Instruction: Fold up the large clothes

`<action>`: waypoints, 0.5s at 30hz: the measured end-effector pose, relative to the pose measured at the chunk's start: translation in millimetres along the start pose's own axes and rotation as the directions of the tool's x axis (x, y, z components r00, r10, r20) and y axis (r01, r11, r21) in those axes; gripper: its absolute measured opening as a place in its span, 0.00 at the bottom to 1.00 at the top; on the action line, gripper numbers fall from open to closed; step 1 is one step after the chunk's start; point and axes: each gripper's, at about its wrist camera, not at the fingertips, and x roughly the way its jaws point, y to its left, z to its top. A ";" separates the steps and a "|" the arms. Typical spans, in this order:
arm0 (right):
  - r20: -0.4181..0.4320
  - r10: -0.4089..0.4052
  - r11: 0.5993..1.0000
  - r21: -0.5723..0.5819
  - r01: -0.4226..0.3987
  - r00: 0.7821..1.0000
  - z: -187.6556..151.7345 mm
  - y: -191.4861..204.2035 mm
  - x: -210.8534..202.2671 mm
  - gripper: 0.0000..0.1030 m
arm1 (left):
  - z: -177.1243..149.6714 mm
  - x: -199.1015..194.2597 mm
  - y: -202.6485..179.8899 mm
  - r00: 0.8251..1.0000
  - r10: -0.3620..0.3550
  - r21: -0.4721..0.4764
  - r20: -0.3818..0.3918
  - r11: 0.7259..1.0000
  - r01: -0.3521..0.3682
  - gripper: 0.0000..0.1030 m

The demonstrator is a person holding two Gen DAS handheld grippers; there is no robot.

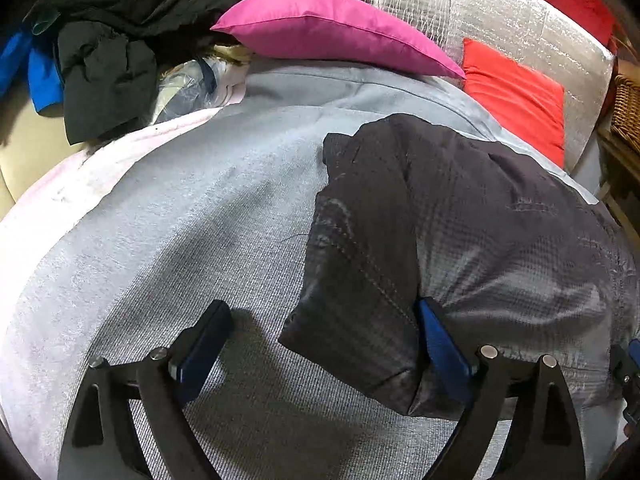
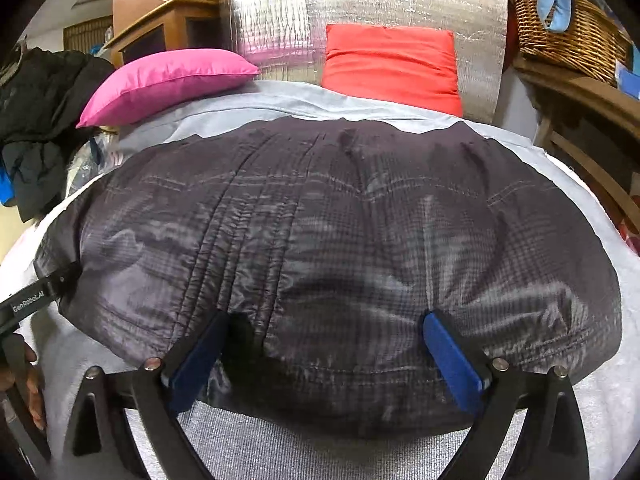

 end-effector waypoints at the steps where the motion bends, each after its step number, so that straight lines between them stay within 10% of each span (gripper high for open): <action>1: -0.004 0.001 1.000 -0.001 -0.001 1.000 0.8 1.3 -0.2 0.97 | 1.1 -1.2 0.5 1.000 -0.001 -0.004 -0.006 1.000 0.001 0.92; 7: -0.007 0.024 0.999 0.039 -0.023 1.000 14.0 -15.9 -32.8 0.97 | 17.6 -51.6 -0.8 0.992 0.067 -0.065 0.108 0.996 -0.060 0.92; 15: 0.093 -0.021 1.000 0.008 0.020 0.995 67.2 -26.9 -43.8 0.97 | 33.9 -66.6 -108.0 0.983 -0.088 0.152 0.159 0.986 0.064 0.92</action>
